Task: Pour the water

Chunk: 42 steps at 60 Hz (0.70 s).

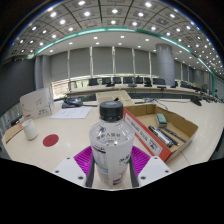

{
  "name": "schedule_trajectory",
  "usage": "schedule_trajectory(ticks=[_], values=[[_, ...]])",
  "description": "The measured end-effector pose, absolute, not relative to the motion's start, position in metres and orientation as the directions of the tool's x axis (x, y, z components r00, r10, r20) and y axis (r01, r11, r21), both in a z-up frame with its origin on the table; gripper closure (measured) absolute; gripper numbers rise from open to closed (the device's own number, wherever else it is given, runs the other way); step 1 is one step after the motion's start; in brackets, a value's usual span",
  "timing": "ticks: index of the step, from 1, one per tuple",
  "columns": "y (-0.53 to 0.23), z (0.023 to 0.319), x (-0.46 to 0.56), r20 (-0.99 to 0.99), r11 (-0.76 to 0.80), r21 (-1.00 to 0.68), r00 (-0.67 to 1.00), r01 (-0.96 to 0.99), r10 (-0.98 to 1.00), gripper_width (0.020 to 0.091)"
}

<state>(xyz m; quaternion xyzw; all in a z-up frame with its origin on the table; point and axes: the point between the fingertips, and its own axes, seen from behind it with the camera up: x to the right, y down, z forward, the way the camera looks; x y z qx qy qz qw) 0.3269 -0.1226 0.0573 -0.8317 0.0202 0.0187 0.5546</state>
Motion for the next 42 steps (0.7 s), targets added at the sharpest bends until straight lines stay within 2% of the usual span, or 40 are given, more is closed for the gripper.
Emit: schedule_trajectory(ticks=[11,24,32,42], values=[[-0.116,0.060,0.339,-0.045,-0.397,-0.915,0.997,-0.066,-0.062,0.0682],[-0.097,0.087,0.335,0.111,-0.417,-0.906,0.991,0.069,-0.076,0.0683],[-0.077,0.123,0.311,0.233,-0.407,-0.895,0.969,0.180,-0.085,0.0684],[-0.048,0.179,0.245,0.480,-0.380,-0.822,0.875,0.424,-0.062,0.0684]])
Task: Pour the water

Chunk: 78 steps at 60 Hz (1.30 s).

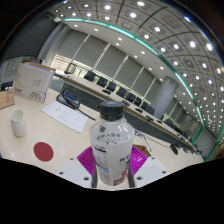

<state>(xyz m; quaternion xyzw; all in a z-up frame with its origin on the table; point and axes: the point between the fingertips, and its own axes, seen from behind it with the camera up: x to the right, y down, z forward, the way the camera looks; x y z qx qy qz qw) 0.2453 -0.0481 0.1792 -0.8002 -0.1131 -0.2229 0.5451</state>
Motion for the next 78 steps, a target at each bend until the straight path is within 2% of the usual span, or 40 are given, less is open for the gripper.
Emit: schedule_trajectory(ticks=[8,13,20,27,37,45,54,60,70,78], values=[[-0.018,0.211,0.175,0.714,-0.351,-0.660,0.700,0.664,-0.018,0.0685],[0.001,0.217,0.129,0.834,-0.326,-0.517,0.551,0.791,0.015,0.0685],[0.020,0.209,0.071,0.950,-0.277,-0.276,0.306,0.920,0.069,0.0686],[0.031,0.187,0.029,0.992,-0.187,-0.026,0.049,0.982,0.118,0.0685],[0.042,0.159,-0.009,0.958,-0.078,0.266,-0.255,0.961,0.129,0.0684],[0.042,0.151,-0.018,0.910,-0.037,0.403,-0.397,0.914,0.118,0.0684],[0.043,0.155,-0.024,0.918,-0.028,0.381,-0.374,0.924,0.134,0.0682],[0.040,0.164,-0.024,0.958,-0.043,0.255,-0.247,0.966,0.147,0.0684],[0.028,0.190,-0.021,0.959,-0.102,-0.200,0.216,0.974,0.182,0.0682],[0.017,0.209,-0.015,0.745,-0.156,-0.620,0.639,0.769,0.190,0.0681]])
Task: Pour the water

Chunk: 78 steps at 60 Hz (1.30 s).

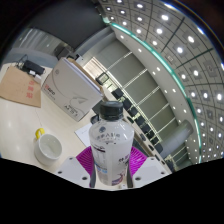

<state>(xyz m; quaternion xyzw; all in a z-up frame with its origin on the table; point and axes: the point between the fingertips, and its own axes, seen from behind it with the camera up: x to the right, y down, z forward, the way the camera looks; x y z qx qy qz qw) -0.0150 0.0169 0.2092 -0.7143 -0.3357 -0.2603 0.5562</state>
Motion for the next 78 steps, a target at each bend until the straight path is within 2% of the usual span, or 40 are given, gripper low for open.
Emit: schedule_trajectory(ticks=[3,7,18,25,38,41,49,51,54,55,58,62,71,78], values=[[0.014,0.214,-0.012,0.637,-0.170,-0.730,0.749,0.662,0.180,0.0681],[0.014,0.207,0.000,0.496,-0.194,-0.827,0.847,0.528,0.189,0.0682],[0.014,0.149,0.016,0.163,-0.304,-0.927,0.965,0.221,0.207,0.0684],[0.017,0.111,0.019,0.089,-0.333,-0.929,0.972,0.160,0.218,0.0679],[0.017,0.059,0.032,0.010,-0.402,-0.911,0.981,0.087,0.192,0.0661],[0.015,0.059,0.032,-0.006,-0.381,-0.922,0.983,0.065,0.182,0.0642],[0.010,0.059,0.032,-0.016,-0.387,-0.920,0.983,0.058,0.185,0.0534],[0.007,0.059,0.032,-0.021,-0.406,-0.912,0.983,0.056,0.182,0.0457],[0.001,0.058,0.030,-0.035,-0.438,-0.898,0.982,0.051,0.185,0.0271],[-0.001,0.059,0.029,-0.039,-0.446,-0.894,0.982,0.048,0.184,0.0230],[-0.009,0.061,0.032,-0.042,-0.476,-0.878,0.985,0.044,0.167,0.0269],[-0.024,0.069,0.036,-0.023,-0.512,-0.857,0.991,0.047,0.129,0.0236],[-0.078,0.097,0.038,-0.013,-0.624,-0.782,1.000,0.003,0.021,0.0244],[-0.129,0.131,0.026,0.003,-0.669,-0.742,0.999,-0.028,-0.046,0.0244]])
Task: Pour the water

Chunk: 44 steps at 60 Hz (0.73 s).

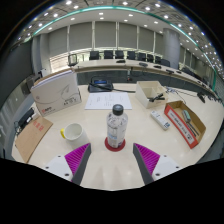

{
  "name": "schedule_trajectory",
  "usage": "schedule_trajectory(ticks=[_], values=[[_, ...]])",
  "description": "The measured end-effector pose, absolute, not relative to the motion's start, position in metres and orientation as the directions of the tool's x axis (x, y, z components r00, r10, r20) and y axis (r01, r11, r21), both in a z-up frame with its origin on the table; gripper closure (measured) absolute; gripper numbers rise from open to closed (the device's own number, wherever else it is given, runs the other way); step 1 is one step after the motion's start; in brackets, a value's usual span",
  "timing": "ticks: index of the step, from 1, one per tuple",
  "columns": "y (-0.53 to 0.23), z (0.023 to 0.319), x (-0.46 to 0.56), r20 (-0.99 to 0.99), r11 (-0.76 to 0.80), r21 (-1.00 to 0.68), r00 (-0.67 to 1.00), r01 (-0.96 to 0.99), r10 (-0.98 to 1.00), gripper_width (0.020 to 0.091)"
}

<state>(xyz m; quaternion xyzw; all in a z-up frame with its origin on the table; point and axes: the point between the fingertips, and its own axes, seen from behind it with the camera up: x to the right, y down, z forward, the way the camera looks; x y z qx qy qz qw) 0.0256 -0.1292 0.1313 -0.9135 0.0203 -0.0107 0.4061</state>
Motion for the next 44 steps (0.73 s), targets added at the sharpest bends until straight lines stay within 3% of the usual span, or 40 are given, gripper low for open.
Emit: schedule_trajectory(ticks=[15,44], values=[[-0.216,0.191,-0.023,0.039,-0.666,-0.746,0.997,-0.016,-0.068,0.0241],[-0.261,0.205,-0.062,0.089,-0.645,-0.763,0.995,0.042,-0.041,0.0239]])
